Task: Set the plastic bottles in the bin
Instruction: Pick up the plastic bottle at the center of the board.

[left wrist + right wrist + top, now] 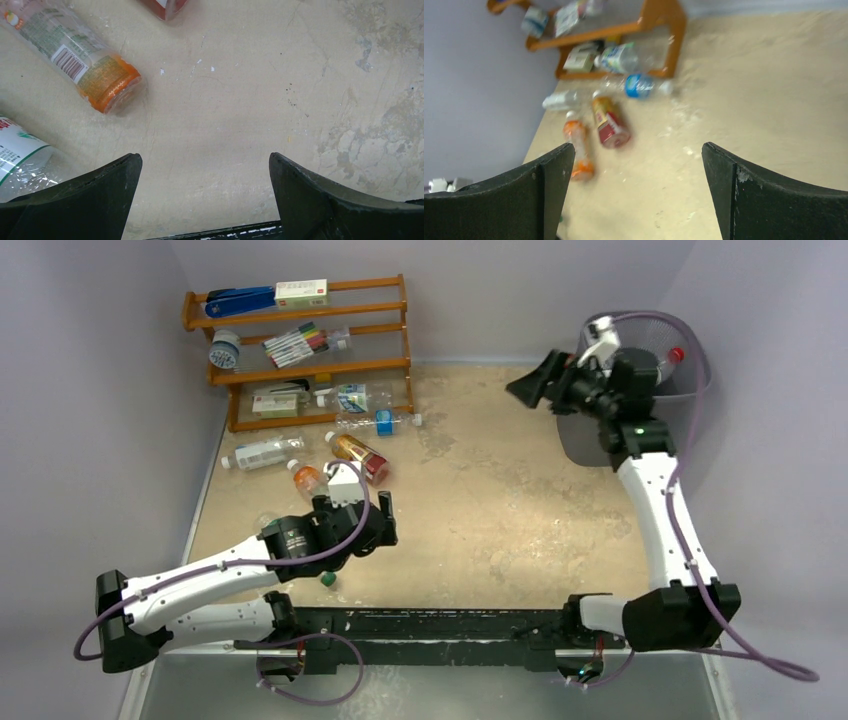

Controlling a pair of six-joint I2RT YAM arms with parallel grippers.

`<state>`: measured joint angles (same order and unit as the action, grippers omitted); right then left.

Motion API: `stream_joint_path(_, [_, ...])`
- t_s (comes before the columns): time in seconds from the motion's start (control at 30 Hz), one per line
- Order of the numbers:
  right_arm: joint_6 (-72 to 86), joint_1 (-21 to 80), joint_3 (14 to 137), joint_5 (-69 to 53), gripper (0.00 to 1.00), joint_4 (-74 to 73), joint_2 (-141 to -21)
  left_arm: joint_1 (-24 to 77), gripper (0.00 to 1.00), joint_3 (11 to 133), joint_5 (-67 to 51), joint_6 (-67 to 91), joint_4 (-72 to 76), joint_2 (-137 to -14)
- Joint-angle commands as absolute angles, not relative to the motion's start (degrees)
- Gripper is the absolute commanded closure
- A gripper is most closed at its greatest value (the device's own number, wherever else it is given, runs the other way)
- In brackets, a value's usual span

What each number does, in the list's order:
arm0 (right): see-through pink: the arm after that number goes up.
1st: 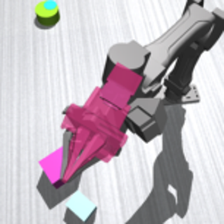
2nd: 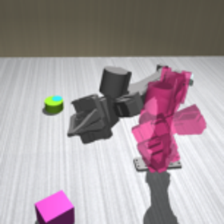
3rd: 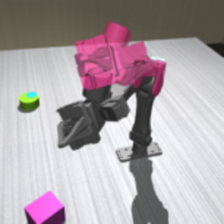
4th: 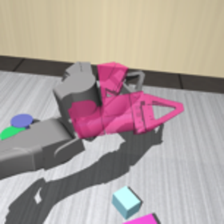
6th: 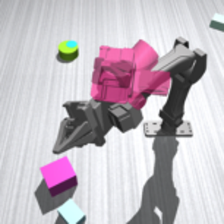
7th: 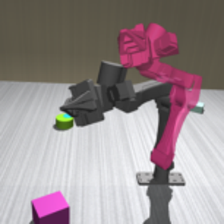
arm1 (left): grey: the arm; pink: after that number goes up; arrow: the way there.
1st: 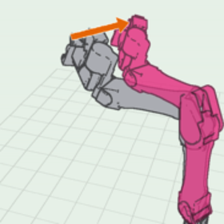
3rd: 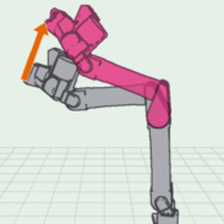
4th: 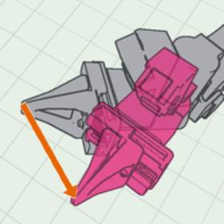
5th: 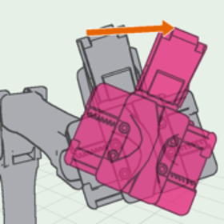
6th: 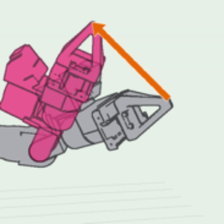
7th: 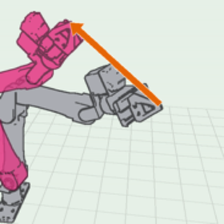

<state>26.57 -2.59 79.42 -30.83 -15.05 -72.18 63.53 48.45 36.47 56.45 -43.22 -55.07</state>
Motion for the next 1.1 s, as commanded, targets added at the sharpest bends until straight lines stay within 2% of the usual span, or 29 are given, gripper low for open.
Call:
stream_joint_path(0.0, [29.80, 6.32, 74.03, -28.88, 0.00, -4.94, -70.92, 63.53, 0.01, 53.42, 41.48, 58.18, -47.88, -55.62])
stream_joint_path(0.17, [30.73, 12.35, 67.20, -27.31, 0.00, -2.44, -68.81, 57.65, 0.01, 55.16, 41.68, 60.91, -53.23, -57.91])
stream_joint_path(0.47, [31.40, 16.48, 58.90, -27.12, 0.00, -2.26, -64.93, 46.71, 0.01, 52.10, 42.86, 63.56, -53.13, -62.68])
stream_joint_path(1.07, [31.13, 17.39, 54.41, -27.85, 0.00, -4.12, -62.75, 30.04, 0.01, 44.68, 30.88, 64.93, -33.50, -71.81])
